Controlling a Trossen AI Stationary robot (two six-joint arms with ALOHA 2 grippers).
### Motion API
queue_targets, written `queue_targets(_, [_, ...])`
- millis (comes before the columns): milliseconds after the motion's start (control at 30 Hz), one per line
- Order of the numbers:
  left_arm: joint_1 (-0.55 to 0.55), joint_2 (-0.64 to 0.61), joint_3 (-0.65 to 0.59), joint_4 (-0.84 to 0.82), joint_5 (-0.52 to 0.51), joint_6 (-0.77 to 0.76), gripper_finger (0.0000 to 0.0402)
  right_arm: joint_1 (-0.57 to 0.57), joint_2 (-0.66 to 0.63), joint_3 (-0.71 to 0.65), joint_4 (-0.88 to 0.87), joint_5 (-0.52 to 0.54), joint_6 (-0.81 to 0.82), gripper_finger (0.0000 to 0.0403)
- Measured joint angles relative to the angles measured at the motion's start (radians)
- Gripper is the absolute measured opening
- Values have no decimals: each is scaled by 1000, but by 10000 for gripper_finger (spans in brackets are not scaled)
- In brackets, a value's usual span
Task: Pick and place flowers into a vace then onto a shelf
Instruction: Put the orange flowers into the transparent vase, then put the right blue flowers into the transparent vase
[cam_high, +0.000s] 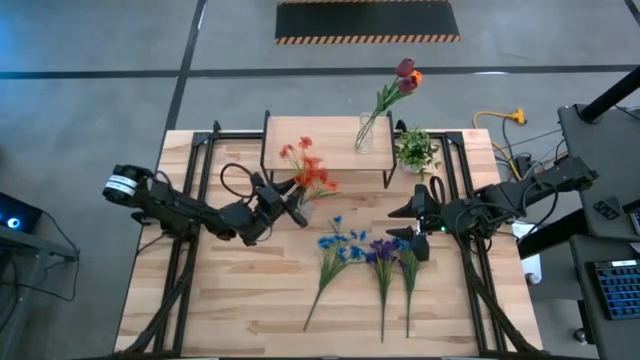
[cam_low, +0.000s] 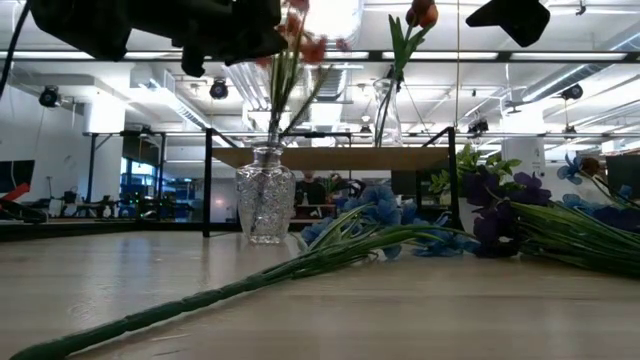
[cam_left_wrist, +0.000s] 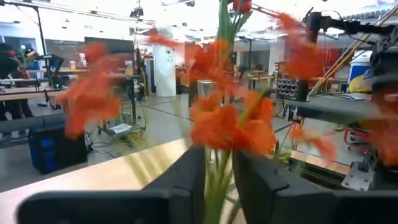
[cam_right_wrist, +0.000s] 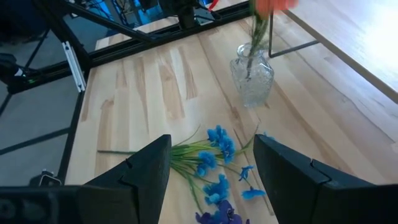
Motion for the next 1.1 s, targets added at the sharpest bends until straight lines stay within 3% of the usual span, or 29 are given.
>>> queue_targets(333, [-56,-85,0,-109,-35,13,125,0,0,0,-41,-3,14,219])
queue_targets(533, [-156,-253,5,-325,-71,34,126,0,0,0,-266,-14,210,219])
queue_targets(700, [-283,-429,5,-558,-73,3,126,26,0,0,-434,-122,430,219])
queue_targets(900, [-410,-602,5,-954,-71,-297,126,98,0,0,-480,-172,716,219])
queue_targets(1100, [-453,-681,3,-1322,-1,-652,125,166,19,0,-536,-230,1064,219])
